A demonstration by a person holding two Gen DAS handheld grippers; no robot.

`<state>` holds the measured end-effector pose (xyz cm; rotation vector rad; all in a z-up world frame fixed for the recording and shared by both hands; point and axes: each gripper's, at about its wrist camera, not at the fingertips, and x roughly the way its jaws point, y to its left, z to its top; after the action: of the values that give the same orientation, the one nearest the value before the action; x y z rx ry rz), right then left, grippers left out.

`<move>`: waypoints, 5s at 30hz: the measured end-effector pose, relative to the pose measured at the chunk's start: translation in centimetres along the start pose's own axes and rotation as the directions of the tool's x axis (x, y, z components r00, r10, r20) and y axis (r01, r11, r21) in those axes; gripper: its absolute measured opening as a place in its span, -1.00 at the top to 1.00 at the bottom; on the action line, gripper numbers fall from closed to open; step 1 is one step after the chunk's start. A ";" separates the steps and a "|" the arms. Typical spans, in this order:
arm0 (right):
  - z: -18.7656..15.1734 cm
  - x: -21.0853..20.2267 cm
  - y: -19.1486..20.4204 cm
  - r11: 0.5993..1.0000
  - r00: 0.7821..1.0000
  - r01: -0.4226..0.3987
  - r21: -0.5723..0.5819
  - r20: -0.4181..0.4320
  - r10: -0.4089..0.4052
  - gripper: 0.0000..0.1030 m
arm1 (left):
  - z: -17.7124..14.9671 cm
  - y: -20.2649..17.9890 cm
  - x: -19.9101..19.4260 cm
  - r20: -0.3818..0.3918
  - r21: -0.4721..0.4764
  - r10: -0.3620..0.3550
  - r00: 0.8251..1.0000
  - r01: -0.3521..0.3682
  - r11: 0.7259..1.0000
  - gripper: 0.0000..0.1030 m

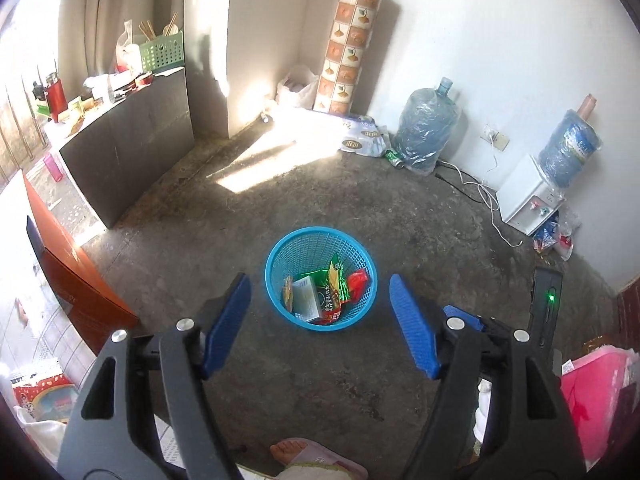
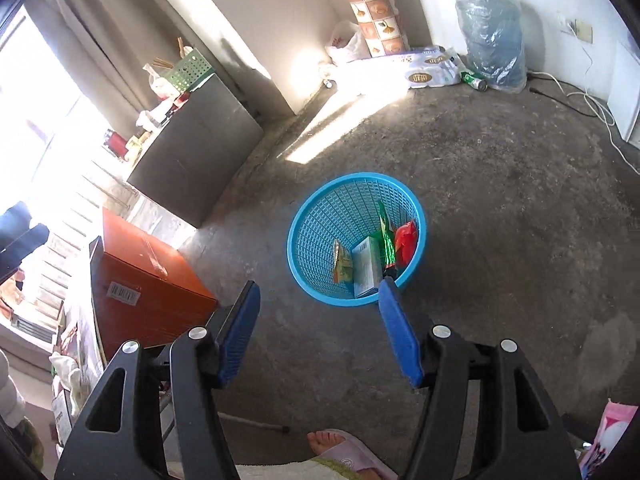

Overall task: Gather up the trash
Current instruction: 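Move both tools back to the table, then grasp the white CABLE box with the right tool while the left tool reaches toward the clear tub, then carry the CABLE box and clear tub over the blue wastebasket and open both tools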

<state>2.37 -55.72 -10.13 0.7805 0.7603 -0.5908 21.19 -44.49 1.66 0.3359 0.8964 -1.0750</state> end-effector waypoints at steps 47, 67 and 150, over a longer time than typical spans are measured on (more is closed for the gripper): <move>-21.2 -8.6 31.5 0.700 0.843 -0.504 -0.505 -0.464 0.273 -0.78 | -42.5 12.3 -34.9 0.132 -0.695 0.513 0.848 -0.290 0.658 -0.49; -23.8 -1.6 38.0 0.687 0.862 -0.416 -0.595 -0.500 0.088 -0.78 | -35.9 15.1 -28.1 0.048 -0.410 0.455 0.889 -0.398 0.821 -0.19; -3.2 -8.4 7.4 0.907 0.887 -0.416 0.058 -0.195 0.419 -0.50 | -8.7 1.9 -16.3 0.107 -0.060 0.003 0.994 0.004 0.998 0.91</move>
<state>1.43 -47.28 -2.17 0.9959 0.7446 -0.1264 15.89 -28.07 8.54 0.2260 0.8307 -1.0549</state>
